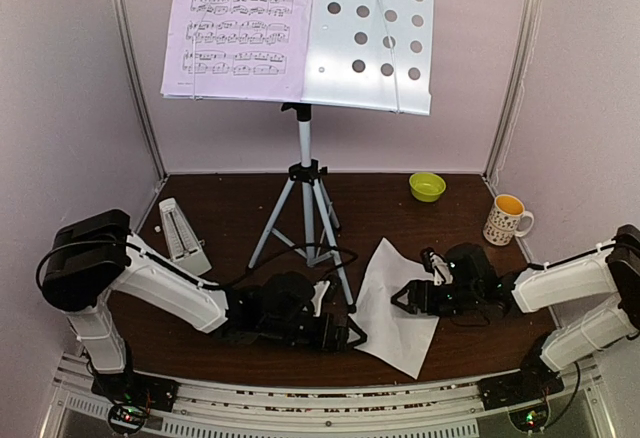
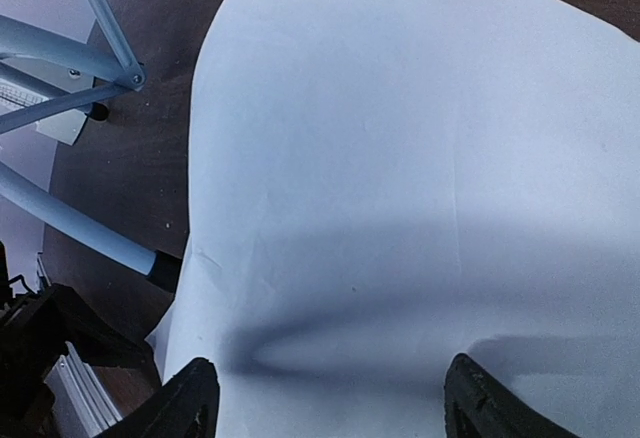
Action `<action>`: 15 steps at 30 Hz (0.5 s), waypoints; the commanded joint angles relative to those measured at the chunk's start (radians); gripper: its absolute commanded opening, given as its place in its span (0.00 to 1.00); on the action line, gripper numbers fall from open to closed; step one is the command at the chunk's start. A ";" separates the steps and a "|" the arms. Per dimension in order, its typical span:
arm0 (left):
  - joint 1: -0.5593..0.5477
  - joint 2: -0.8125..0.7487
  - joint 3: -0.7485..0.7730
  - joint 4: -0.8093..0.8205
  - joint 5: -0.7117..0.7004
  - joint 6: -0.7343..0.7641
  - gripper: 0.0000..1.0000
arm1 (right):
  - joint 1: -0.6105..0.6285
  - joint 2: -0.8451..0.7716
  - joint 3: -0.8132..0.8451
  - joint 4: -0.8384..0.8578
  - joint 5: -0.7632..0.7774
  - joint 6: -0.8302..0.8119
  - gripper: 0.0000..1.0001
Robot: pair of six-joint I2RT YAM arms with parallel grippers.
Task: Set up the instrument practice props
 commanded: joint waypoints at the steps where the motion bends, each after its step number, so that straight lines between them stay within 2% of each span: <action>1: -0.010 -0.046 -0.019 0.088 -0.011 0.041 0.91 | 0.022 0.061 -0.072 -0.202 -0.070 0.073 0.79; 3: -0.048 -0.123 -0.006 -0.046 -0.143 0.174 0.92 | 0.024 0.065 -0.074 -0.193 -0.071 0.079 0.79; 5: -0.121 -0.185 0.064 -0.250 -0.361 0.357 0.97 | 0.024 0.066 -0.076 -0.192 -0.070 0.082 0.79; 8: -0.209 -0.148 0.218 -0.493 -0.599 0.583 0.98 | 0.024 0.061 -0.076 -0.194 -0.067 0.080 0.79; 11: -0.236 -0.078 0.296 -0.579 -0.676 0.751 0.98 | 0.024 0.053 -0.073 -0.201 -0.069 0.077 0.79; 15: -0.308 -0.012 0.343 -0.566 -0.783 1.003 0.98 | 0.024 0.038 -0.073 -0.208 -0.067 0.077 0.79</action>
